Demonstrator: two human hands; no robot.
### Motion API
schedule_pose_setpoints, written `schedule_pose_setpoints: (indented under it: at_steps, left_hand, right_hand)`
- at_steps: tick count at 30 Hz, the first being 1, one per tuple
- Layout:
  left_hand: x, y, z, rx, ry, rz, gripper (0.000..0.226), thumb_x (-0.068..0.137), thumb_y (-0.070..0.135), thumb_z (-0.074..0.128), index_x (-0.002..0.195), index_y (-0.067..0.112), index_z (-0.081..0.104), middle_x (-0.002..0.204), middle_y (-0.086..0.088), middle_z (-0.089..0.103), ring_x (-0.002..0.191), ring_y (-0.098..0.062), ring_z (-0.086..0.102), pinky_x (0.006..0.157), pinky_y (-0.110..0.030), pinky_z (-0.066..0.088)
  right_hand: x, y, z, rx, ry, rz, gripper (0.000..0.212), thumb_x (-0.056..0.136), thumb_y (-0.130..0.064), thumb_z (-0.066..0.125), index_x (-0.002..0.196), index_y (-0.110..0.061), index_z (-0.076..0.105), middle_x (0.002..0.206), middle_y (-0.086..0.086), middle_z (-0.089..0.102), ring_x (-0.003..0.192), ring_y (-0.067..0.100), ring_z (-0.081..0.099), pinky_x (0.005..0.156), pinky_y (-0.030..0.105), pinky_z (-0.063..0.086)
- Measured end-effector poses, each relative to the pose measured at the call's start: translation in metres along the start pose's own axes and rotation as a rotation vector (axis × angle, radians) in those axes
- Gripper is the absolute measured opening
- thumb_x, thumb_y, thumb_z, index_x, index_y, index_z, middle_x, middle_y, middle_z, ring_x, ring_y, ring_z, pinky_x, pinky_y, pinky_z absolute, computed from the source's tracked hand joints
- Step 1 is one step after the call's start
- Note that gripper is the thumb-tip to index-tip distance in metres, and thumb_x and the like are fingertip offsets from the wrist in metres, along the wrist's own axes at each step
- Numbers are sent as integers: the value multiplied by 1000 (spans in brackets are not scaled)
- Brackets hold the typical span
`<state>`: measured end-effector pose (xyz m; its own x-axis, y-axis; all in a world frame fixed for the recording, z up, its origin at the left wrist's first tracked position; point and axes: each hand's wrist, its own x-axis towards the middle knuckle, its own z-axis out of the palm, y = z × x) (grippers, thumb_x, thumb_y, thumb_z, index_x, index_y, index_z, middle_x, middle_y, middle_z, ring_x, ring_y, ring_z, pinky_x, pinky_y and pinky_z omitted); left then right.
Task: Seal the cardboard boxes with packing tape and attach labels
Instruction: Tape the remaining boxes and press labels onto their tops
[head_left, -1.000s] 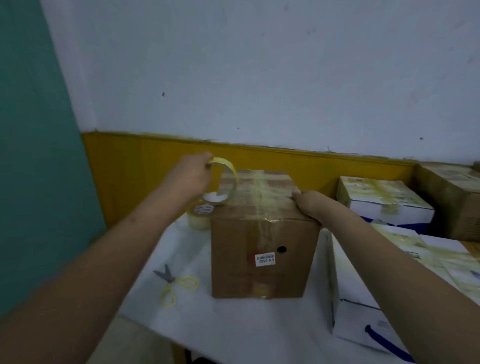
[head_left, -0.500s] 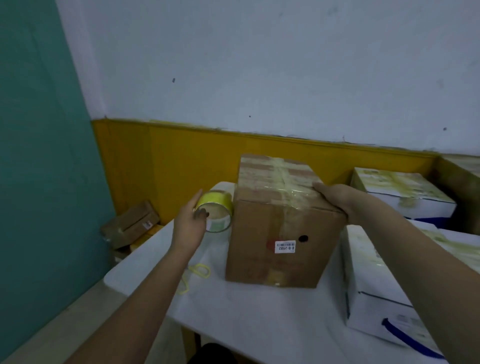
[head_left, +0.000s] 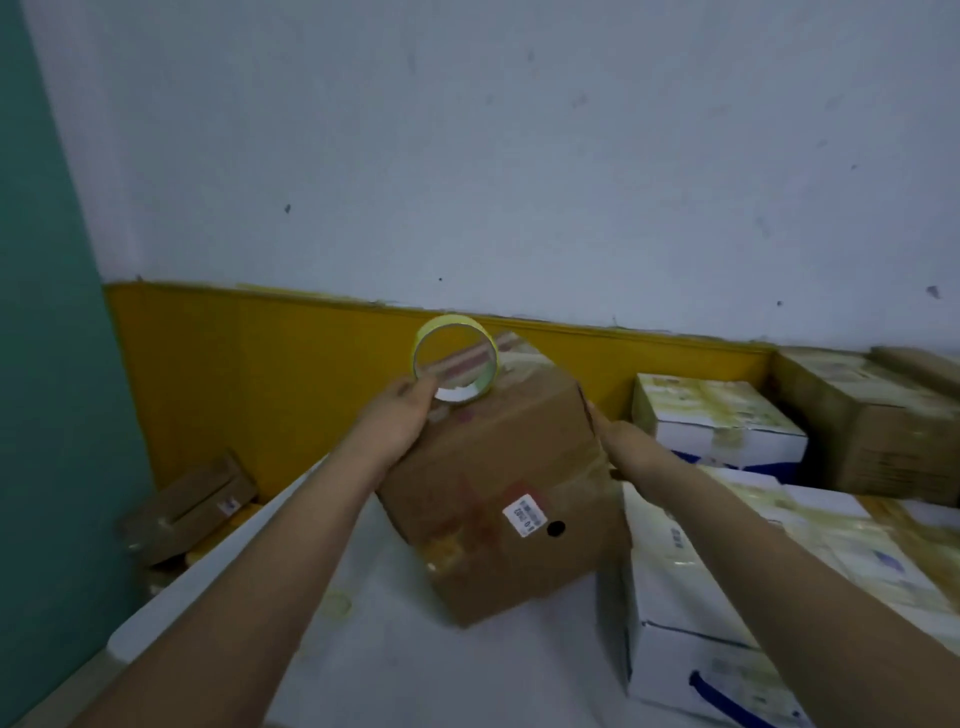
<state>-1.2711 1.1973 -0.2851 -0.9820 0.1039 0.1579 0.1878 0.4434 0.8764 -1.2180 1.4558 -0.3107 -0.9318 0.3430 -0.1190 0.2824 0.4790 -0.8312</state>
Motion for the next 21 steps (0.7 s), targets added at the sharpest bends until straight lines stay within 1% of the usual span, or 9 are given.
schedule_pose_setpoints:
  at_steps: [2, 4, 7, 9, 10, 12, 14, 18, 21]
  left_hand:
    - [4, 1, 7, 155, -22, 20, 57, 100, 56, 38, 144, 21, 49, 148, -11, 49, 131, -34, 48, 103, -38, 41]
    - [4, -1, 17, 356, -45, 82, 67, 95, 66, 31, 146, 24, 45, 151, -14, 45, 134, -41, 43, 108, -47, 40]
    - [2, 5, 34, 516, -56, 199, 65, 92, 67, 26, 140, 28, 49, 154, -10, 41, 140, -38, 34, 114, -54, 31]
    - [-1, 17, 40, 581, -8, 252, 52, 101, 53, 33, 138, 24, 53, 154, -11, 39, 144, -36, 30, 116, -57, 25]
    - [-3, 25, 40, 592, 9, 288, 46, 103, 45, 37, 135, 17, 55, 150, -14, 44, 139, -36, 37, 113, -53, 30]
    - [-6, 41, 22, 549, 31, 340, 33, 105, 28, 44, 125, 5, 55, 131, -21, 58, 119, -38, 54, 92, -41, 43]
    - [-5, 44, -18, 518, 113, 376, 19, 101, 12, 49, 117, 7, 56, 114, -19, 64, 103, -36, 60, 75, -37, 43]
    - [-6, -5, -91, 671, 106, 304, 20, 96, 1, 47, 102, 20, 51, 105, -17, 68, 92, -36, 65, 77, -51, 54]
    - [-8, -69, -80, 668, -4, 182, 23, 101, 6, 44, 119, 16, 52, 112, -21, 65, 93, -35, 63, 78, -48, 53]
  right_hand:
    - [-4, -31, 1, 181, -111, 20, 86, 89, -80, 29, 116, -8, 69, 112, 13, 70, 104, 33, 65, 92, 45, 53]
    - [-8, -54, 4, 163, -159, 13, 73, 96, -68, 38, 131, -7, 59, 126, 16, 65, 108, 32, 64, 91, 42, 54]
    - [-10, -63, 13, -55, 50, 64, 54, 110, -33, 17, 151, 0, 30, 149, 25, 42, 132, 37, 46, 103, 39, 40]
    - [-7, -61, 10, -98, 109, 101, 48, 110, -18, 14, 156, -4, 12, 150, 27, 39, 135, 37, 43, 105, 40, 37]
    - [-6, -60, 9, -123, 131, 92, 48, 110, -13, 15, 157, -6, 9, 148, 27, 41, 133, 37, 45, 104, 40, 38]
    - [-8, -59, 7, -211, 118, 70, 48, 109, -9, 17, 156, -3, 14, 146, 25, 44, 131, 35, 47, 102, 38, 41]
    - [-11, -57, 4, -328, 94, 39, 46, 109, -9, 16, 153, 1, 23, 146, 24, 45, 131, 34, 48, 102, 37, 41]
    - [-15, -55, -2, -356, 65, 58, 46, 111, -15, 10, 152, -1, 24, 151, 23, 39, 136, 34, 42, 105, 36, 37]
    - [-18, -62, 8, -400, 24, 73, 47, 111, -17, 11, 152, -1, 25, 152, 23, 39, 137, 35, 41, 107, 36, 36]
